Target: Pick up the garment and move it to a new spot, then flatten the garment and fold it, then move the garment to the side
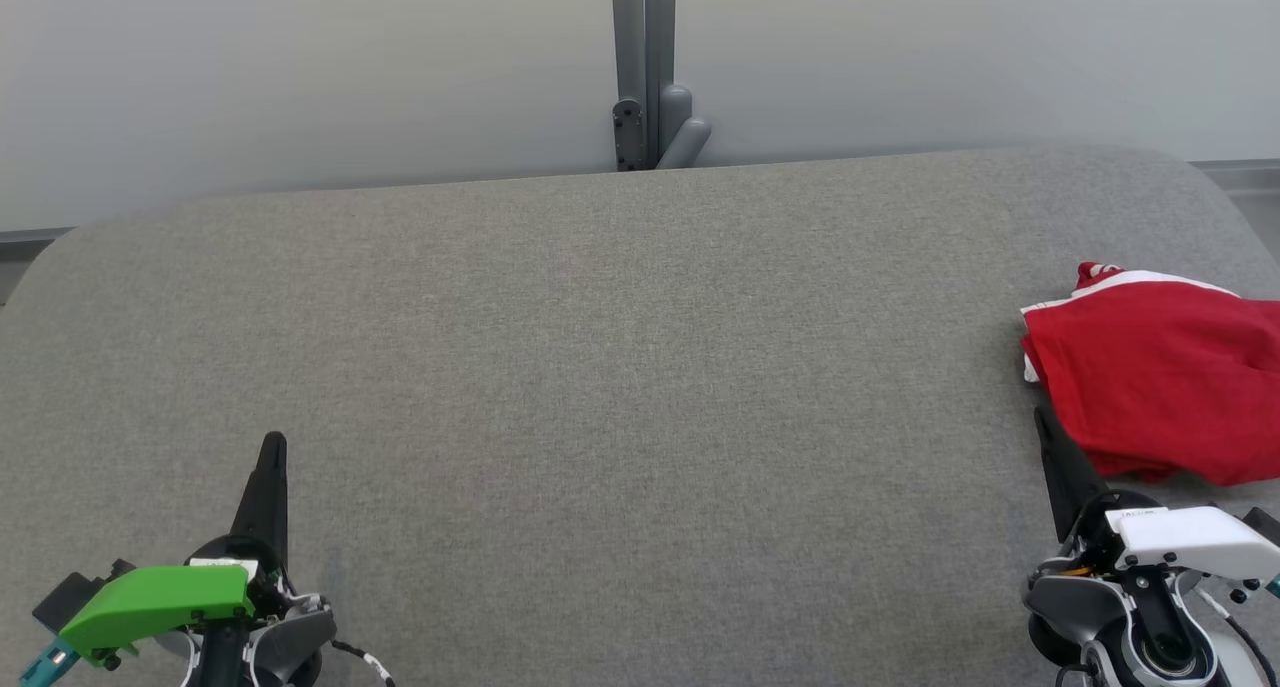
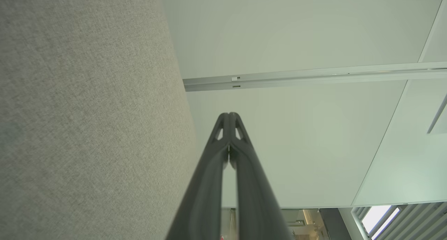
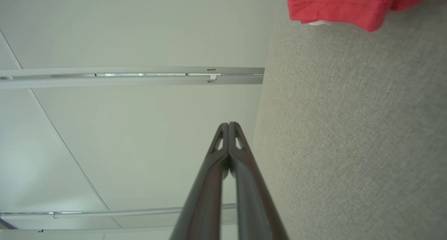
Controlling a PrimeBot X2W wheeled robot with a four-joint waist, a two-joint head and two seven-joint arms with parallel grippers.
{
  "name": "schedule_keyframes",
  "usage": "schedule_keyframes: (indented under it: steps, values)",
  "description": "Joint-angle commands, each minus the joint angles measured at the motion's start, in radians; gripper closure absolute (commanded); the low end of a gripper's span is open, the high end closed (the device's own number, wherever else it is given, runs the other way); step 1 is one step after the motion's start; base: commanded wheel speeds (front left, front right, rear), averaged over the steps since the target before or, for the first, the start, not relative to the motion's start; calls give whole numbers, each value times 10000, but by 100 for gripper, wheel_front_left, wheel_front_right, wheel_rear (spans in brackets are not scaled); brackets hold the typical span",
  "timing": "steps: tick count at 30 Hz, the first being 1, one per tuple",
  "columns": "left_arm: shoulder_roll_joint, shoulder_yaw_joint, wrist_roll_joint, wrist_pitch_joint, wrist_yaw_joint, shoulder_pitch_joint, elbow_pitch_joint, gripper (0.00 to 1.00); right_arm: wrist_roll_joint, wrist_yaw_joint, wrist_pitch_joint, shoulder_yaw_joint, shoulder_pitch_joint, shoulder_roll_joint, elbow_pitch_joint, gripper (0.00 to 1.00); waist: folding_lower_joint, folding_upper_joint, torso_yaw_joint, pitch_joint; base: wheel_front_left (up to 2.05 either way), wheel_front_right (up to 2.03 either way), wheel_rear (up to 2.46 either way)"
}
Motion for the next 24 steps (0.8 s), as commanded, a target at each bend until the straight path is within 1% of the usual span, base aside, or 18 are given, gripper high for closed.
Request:
schedule_keyframes:
  steps: [1,6,24]
  values:
    - [69,60,-262,65,-52,-205,-68,100,258,4,80,7,-146,-56,-60,100,0,38,-5,4,0,0,0]
    - [66,113,-476,154,-62,-251,-74,100,581,4,154,11,-150,-57,-62,100,0,39,-18,13,0,0,0]
    - [44,132,-427,152,-59,-244,-71,100,562,4,146,11,-143,-57,-61,100,0,39,-18,13,0,0,0]
